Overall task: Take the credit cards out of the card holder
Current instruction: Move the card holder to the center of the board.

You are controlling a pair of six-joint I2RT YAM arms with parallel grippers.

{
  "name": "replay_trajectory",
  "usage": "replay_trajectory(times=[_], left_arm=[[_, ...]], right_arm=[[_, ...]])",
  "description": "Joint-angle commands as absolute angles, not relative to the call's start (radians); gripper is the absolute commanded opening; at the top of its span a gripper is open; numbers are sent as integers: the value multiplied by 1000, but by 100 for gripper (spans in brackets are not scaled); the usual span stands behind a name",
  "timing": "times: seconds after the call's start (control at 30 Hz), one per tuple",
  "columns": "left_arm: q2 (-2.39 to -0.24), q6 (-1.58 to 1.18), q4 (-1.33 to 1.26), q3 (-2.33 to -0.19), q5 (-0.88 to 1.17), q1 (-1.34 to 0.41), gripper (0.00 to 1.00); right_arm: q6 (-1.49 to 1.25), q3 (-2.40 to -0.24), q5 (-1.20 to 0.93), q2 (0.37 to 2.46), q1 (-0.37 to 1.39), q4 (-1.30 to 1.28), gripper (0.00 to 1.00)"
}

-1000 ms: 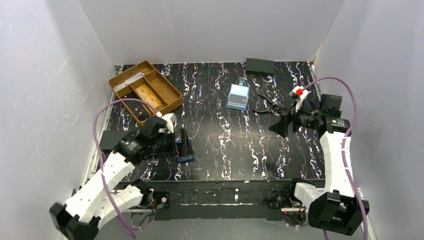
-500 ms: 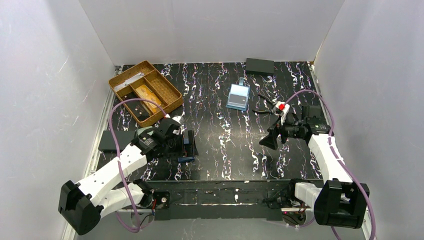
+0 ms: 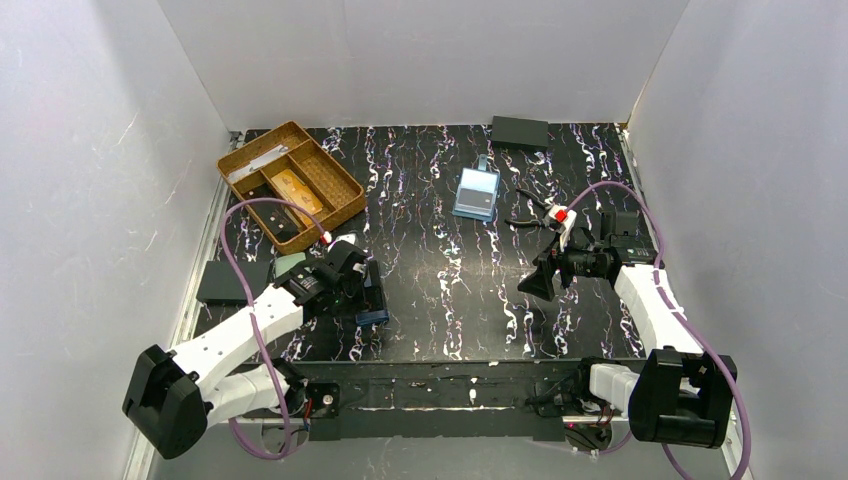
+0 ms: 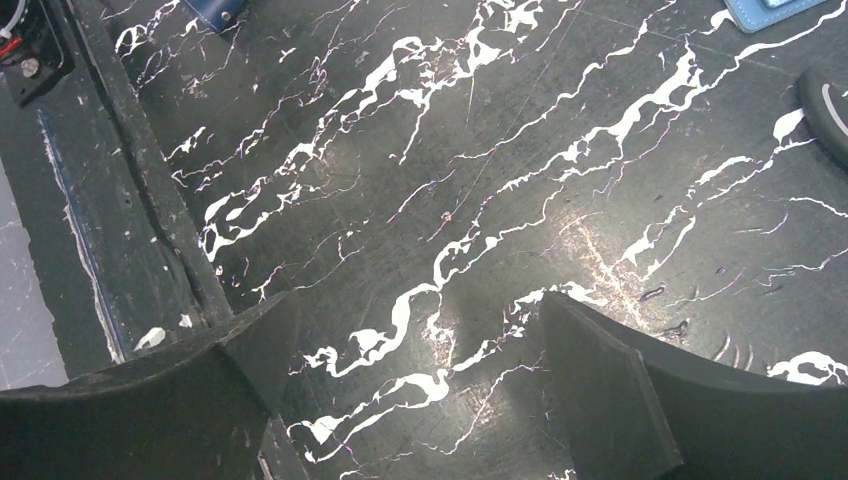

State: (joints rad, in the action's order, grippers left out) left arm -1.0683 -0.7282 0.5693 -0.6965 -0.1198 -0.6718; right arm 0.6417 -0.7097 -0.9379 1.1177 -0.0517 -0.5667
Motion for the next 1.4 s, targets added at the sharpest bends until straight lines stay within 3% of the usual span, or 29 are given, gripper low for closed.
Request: replay_trajectory(times=[0.0, 0.37, 0.63, 0.77, 1.03, 1.37], left_arm=[[-1087, -748, 574, -683, -233, -655, 82], [-1286, -605, 622, -846, -163, -535, 78], [-1372, -516, 552, -873, 61, -435, 70], [-1416, -487, 549, -887, 86, -411, 65], [-1493, -472, 550, -886, 78, -383, 64], [-1508, -474, 474, -853, 185, -378, 28]], right_arm=[[666, -716, -954, 1123, -52, -550, 98], [670, -716, -948, 1122, -51, -554, 99], [675, -716, -948, 1120, -51, -558, 98], [679, -718, -950, 1122, -52, -560, 99], [684, -719, -952, 1125, -52, -567, 98], [699, -724, -959, 1132, -52, -580, 98]])
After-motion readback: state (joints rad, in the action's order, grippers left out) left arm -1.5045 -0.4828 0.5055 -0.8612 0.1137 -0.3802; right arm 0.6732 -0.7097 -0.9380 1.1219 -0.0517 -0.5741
